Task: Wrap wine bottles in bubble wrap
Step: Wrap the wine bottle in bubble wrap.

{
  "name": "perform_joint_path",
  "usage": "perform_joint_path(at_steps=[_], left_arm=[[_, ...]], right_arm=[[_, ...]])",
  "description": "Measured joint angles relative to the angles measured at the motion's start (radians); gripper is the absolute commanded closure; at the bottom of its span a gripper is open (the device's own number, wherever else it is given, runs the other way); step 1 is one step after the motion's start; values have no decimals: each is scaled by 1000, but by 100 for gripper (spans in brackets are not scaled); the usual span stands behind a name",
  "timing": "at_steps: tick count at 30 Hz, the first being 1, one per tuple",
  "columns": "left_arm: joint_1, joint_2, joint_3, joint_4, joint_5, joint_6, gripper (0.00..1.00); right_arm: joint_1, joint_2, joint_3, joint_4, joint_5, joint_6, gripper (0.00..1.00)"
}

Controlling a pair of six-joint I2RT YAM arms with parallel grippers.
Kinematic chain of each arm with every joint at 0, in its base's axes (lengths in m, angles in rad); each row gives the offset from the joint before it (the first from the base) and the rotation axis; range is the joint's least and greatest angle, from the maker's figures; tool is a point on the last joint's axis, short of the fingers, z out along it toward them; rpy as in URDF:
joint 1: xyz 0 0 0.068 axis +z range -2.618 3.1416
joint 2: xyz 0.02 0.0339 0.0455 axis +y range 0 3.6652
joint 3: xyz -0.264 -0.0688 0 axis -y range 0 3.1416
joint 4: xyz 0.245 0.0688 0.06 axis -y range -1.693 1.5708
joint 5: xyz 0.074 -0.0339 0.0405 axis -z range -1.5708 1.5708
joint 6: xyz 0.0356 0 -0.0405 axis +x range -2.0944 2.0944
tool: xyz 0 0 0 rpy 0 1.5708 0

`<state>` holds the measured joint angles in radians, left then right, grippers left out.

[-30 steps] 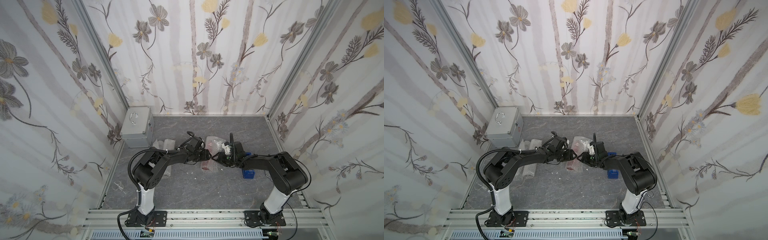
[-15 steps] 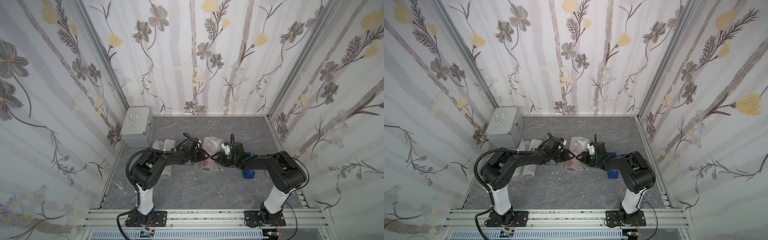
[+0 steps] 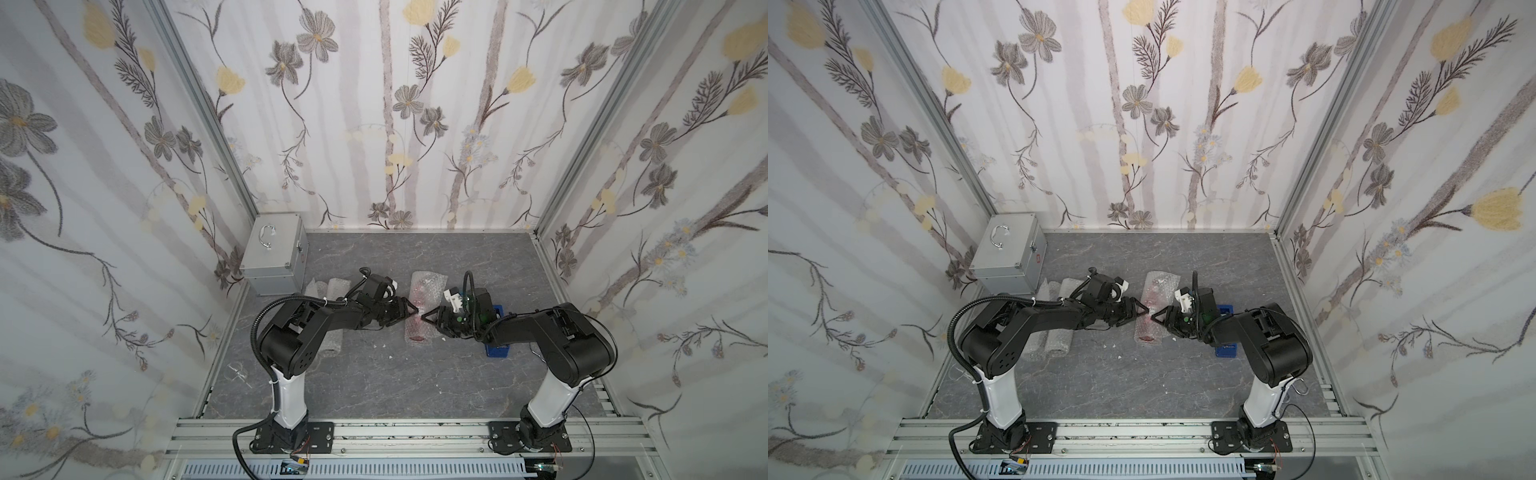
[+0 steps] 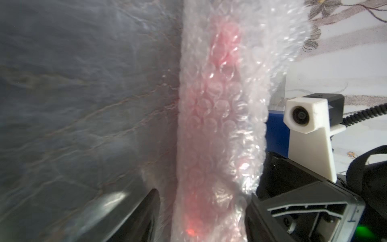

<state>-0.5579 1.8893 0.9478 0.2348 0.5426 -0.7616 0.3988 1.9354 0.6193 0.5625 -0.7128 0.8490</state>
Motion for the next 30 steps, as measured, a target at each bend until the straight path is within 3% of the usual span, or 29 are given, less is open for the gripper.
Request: perform_joint_path(at_steps=[3, 8, 18, 30], left_arm=[[25, -27, -6, -44, -21, 29, 16], [56, -100, -16, -128, -69, 69, 15], [64, -135, -16, -152, -79, 129, 31], [58, -114, 15, -164, -79, 134, 35]], right_arm=[[3, 9, 13, 15, -14, 23, 37], [27, 10, 63, 2, -13, 31, 38], [77, 23, 192, -68, 1, 21, 38], [98, 29, 245, -130, 10, 17, 44]])
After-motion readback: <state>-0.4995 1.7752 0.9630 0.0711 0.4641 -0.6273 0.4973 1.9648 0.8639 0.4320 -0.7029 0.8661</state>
